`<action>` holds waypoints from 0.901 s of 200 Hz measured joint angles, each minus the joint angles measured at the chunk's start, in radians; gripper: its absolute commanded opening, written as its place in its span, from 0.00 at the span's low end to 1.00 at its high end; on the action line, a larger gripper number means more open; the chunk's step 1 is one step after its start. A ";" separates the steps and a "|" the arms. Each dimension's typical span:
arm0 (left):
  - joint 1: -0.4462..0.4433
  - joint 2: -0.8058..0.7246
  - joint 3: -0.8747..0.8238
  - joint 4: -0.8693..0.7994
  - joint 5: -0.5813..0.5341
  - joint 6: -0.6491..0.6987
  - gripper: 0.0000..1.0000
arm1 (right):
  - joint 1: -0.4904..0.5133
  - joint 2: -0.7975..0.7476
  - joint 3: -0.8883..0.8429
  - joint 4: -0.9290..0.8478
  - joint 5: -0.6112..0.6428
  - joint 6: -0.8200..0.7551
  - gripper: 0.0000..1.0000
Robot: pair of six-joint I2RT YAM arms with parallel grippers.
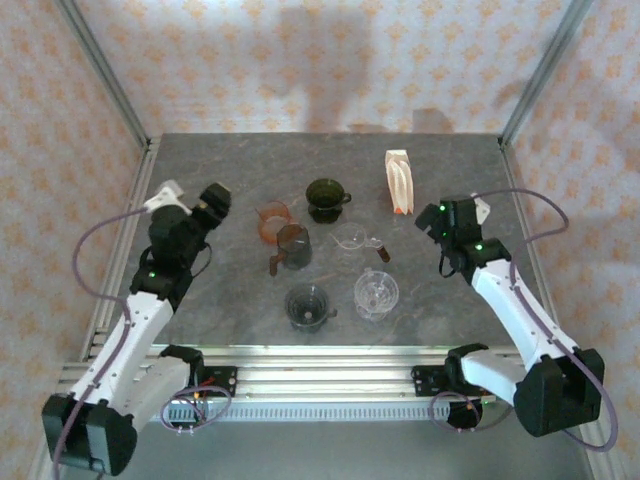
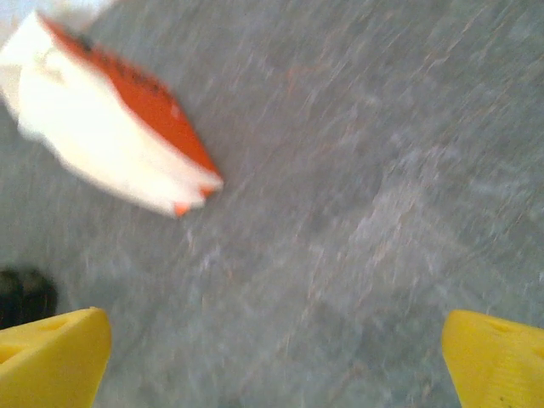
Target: Place the coffee filter in the dripper
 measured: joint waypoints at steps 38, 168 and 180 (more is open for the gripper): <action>-0.269 0.056 0.058 -0.264 0.025 0.088 0.83 | 0.107 -0.056 -0.023 -0.114 -0.057 -0.040 1.00; -0.413 0.246 0.091 -0.454 -0.112 0.133 0.54 | 0.319 -0.172 -0.174 -0.218 -0.240 0.002 1.00; -0.405 0.297 0.120 -0.447 -0.118 0.140 0.50 | 0.327 -0.172 -0.174 -0.218 -0.240 0.005 1.00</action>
